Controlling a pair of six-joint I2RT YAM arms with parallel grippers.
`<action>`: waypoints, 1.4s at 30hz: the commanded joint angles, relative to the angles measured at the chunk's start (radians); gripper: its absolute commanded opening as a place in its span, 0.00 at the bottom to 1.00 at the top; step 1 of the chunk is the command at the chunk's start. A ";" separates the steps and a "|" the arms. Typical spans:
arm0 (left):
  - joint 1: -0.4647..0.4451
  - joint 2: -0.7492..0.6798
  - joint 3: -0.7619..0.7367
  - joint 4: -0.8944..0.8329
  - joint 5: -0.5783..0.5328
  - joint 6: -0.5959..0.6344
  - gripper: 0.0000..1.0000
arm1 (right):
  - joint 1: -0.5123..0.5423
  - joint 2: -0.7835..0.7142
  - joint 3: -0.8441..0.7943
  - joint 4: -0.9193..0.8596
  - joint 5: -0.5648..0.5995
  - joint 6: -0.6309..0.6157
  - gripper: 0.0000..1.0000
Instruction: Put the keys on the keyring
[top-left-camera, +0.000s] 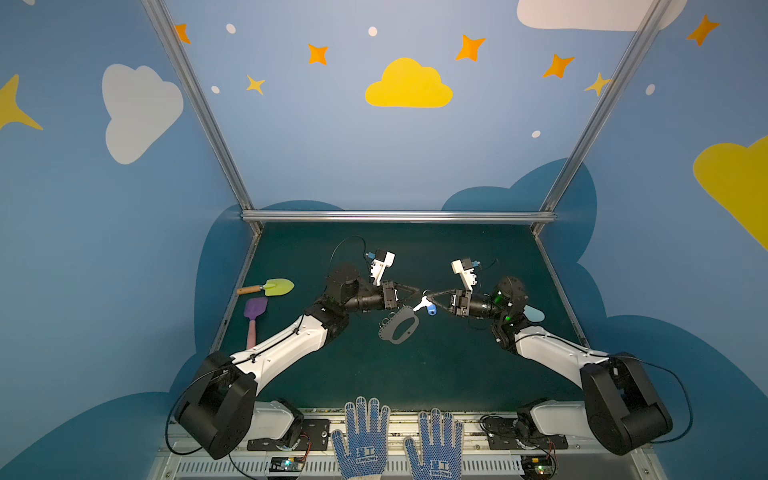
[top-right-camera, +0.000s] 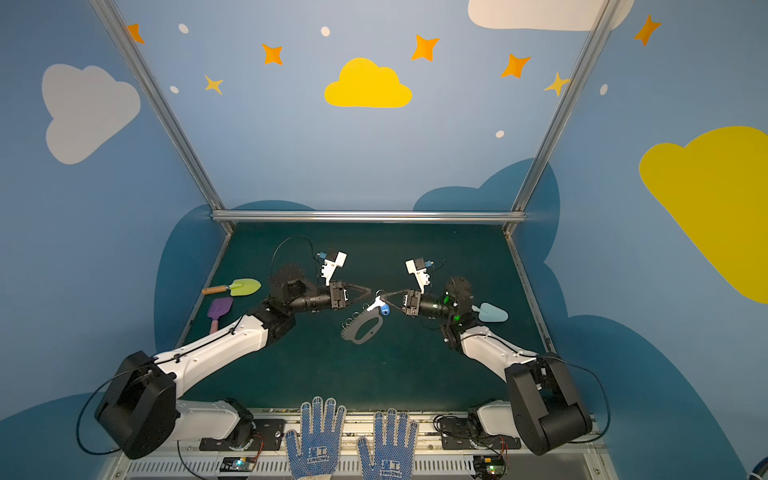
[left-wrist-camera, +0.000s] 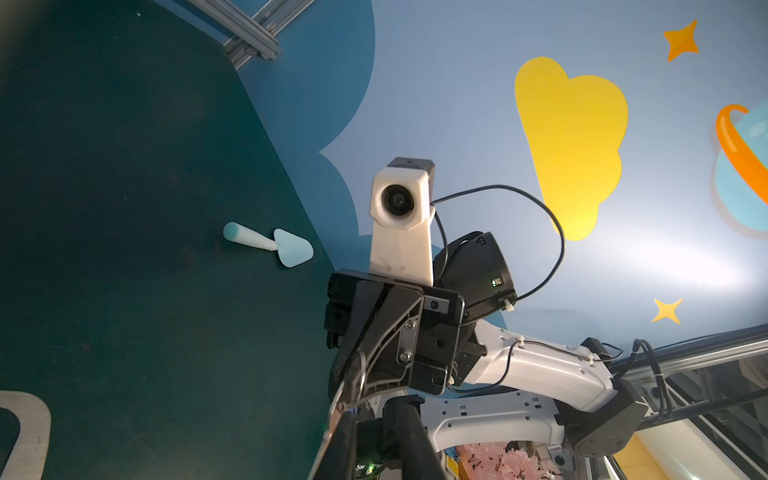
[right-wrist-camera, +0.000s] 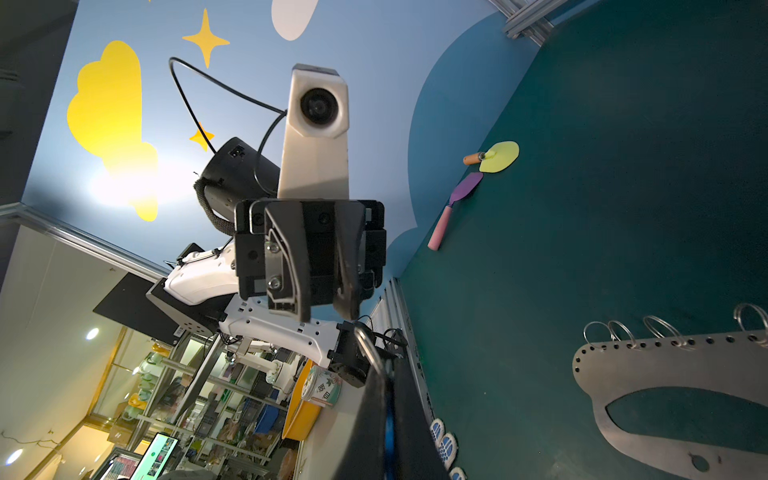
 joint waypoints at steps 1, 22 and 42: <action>-0.015 0.011 0.037 0.007 0.023 0.029 0.21 | 0.002 -0.005 0.018 0.046 -0.024 0.008 0.00; -0.022 0.042 0.053 -0.061 -0.036 0.051 0.21 | 0.005 -0.079 0.004 -0.040 -0.023 -0.055 0.00; 0.021 0.004 -0.032 -0.308 -0.361 -0.035 0.46 | 0.504 -0.330 0.086 -0.716 1.543 -0.850 0.00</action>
